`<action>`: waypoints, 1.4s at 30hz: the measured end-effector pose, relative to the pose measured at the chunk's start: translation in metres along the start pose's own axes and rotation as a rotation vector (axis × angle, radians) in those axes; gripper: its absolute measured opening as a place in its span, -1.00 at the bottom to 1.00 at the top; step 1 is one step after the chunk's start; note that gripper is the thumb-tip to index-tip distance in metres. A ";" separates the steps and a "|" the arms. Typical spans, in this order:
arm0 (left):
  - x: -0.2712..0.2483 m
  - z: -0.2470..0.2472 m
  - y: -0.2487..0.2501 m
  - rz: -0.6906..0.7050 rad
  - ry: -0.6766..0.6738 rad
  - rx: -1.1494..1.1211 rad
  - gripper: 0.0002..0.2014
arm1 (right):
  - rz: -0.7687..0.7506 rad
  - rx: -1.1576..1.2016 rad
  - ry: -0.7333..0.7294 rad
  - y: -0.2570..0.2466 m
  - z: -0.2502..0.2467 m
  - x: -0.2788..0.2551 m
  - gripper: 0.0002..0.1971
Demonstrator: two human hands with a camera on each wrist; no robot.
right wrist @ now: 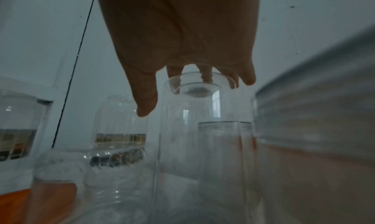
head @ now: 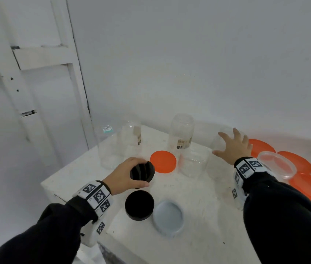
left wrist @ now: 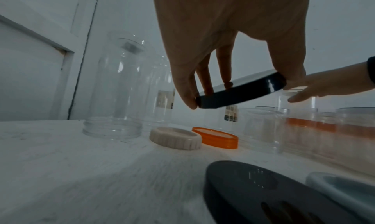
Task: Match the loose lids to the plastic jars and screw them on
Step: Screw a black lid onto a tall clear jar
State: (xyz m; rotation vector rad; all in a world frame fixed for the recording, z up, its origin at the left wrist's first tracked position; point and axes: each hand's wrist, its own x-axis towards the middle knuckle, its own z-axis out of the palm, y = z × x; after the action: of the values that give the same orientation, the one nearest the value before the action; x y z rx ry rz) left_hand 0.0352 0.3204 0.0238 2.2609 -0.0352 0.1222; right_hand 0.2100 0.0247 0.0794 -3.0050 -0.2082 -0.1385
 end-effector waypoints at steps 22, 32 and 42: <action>0.021 0.013 0.007 0.022 0.067 -0.243 -0.42 | -0.146 -0.042 0.358 0.001 -0.031 -0.064 -0.20; 0.014 0.023 0.022 0.044 0.075 -0.266 -0.41 | -0.221 0.361 0.411 0.018 -0.038 -0.109 -0.22; -0.001 0.027 0.029 0.042 0.081 -0.285 -0.29 | -0.121 0.411 0.158 0.005 -0.030 -0.143 -0.26</action>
State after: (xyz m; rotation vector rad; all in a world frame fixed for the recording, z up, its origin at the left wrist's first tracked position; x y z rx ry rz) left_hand 0.0345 0.2807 0.0285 1.9694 -0.0535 0.2172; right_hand 0.0669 -0.0026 0.0943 -2.5599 -0.3545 -0.3026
